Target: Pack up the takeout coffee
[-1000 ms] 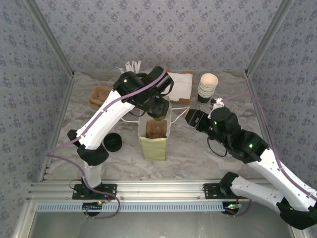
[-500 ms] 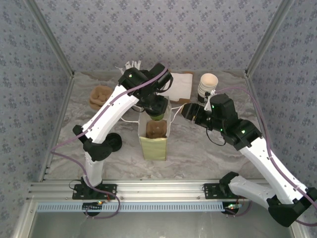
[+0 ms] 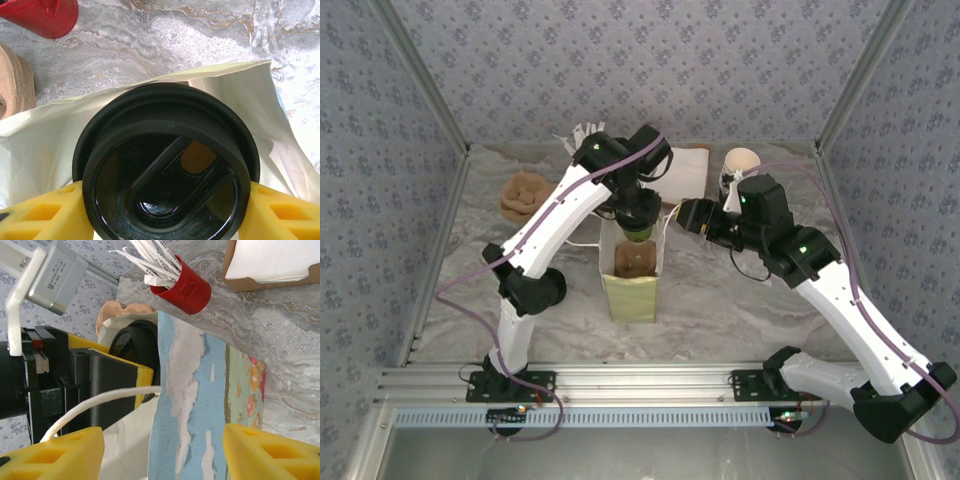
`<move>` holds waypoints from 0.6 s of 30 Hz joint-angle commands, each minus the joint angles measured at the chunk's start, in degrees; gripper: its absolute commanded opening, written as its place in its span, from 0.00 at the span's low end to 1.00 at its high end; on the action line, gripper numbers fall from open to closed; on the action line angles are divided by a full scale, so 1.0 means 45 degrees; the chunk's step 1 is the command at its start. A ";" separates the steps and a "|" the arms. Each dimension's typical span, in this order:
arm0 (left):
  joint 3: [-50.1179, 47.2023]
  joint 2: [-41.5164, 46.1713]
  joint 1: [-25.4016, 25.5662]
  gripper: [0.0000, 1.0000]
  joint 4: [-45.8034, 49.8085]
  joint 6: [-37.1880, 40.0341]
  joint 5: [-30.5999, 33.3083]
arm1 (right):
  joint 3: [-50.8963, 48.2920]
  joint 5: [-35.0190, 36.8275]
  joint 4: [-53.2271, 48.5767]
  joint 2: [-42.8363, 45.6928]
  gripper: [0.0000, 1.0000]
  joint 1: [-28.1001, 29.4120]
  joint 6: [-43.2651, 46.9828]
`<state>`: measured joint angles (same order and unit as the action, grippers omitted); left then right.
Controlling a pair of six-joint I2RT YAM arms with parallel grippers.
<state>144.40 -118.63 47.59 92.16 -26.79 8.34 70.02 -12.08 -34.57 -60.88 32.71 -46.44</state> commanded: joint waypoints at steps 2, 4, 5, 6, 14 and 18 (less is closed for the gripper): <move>0.0394 -0.0161 -0.0086 0.59 0.2254 0.0006 -0.0075 | 0.0265 -0.0179 0.0321 -0.0161 0.66 -0.0059 0.0227; 0.0373 -0.0183 -0.0079 0.59 0.2255 -0.0036 -0.0104 | 0.0340 -0.0245 0.0357 -0.0169 0.67 -0.0060 0.0266; 0.0306 -0.0199 -0.0080 0.59 0.2254 -0.0062 -0.0087 | 0.0387 -0.0278 0.0357 -0.0146 0.67 -0.0057 0.0309; 0.0277 -0.0215 -0.0079 0.59 0.2255 -0.0072 -0.0090 | 0.0414 -0.0289 0.0385 -0.0109 0.68 -0.0050 0.0327; 0.0080 -0.0412 -0.0066 0.59 0.2258 -0.0486 0.0098 | 0.0658 -0.0510 0.0709 -0.0310 0.75 0.0069 0.0289; 0.0081 -0.0377 -0.0034 0.58 0.2235 -0.0639 0.0208 | 0.0736 -0.0285 0.0833 -0.0513 0.76 0.0076 0.0302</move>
<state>144.68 -120.03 47.46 92.18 -28.36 8.36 71.66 -13.34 -32.05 -62.52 32.75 -45.98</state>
